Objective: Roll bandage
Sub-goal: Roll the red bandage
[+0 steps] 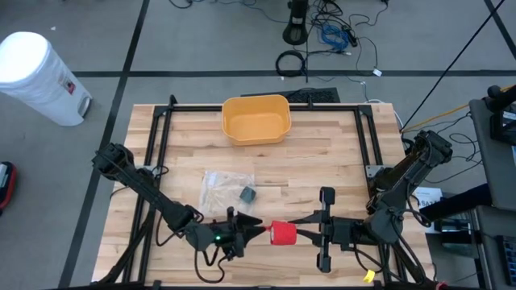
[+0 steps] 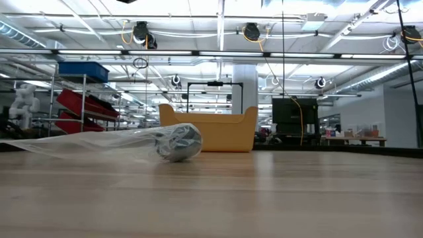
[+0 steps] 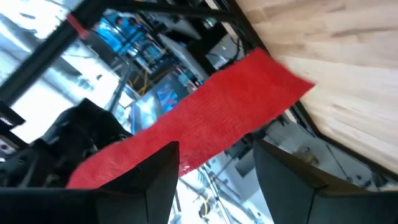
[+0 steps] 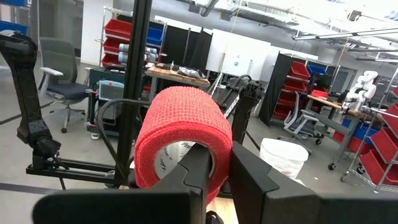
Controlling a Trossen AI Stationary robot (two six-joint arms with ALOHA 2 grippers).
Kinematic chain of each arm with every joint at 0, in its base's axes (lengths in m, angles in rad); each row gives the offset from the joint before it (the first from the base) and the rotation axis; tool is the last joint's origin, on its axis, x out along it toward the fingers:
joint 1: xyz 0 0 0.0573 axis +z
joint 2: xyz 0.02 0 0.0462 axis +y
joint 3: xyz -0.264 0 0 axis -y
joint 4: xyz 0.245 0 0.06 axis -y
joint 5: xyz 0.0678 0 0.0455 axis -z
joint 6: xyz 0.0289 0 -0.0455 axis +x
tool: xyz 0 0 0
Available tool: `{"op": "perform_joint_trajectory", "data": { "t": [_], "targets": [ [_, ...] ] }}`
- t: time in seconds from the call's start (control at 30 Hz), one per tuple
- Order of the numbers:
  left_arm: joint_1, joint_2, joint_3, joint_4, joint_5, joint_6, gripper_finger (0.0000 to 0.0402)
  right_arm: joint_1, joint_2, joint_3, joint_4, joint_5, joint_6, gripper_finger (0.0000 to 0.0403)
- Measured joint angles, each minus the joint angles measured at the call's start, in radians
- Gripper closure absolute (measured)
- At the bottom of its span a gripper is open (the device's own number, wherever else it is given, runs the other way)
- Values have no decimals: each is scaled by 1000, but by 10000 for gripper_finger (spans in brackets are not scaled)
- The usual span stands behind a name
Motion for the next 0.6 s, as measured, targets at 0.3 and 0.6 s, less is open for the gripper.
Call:
{"op": "perform_joint_trajectory", "data": {
  "t": [0.3,0.6],
  "targets": [
    [23,3,0,1,62,-8,190,0,0,0,5,0,0,362],
    [25,3,0,25,159,-58,193,0,0,0,3,0,0,362]
  ]
}}
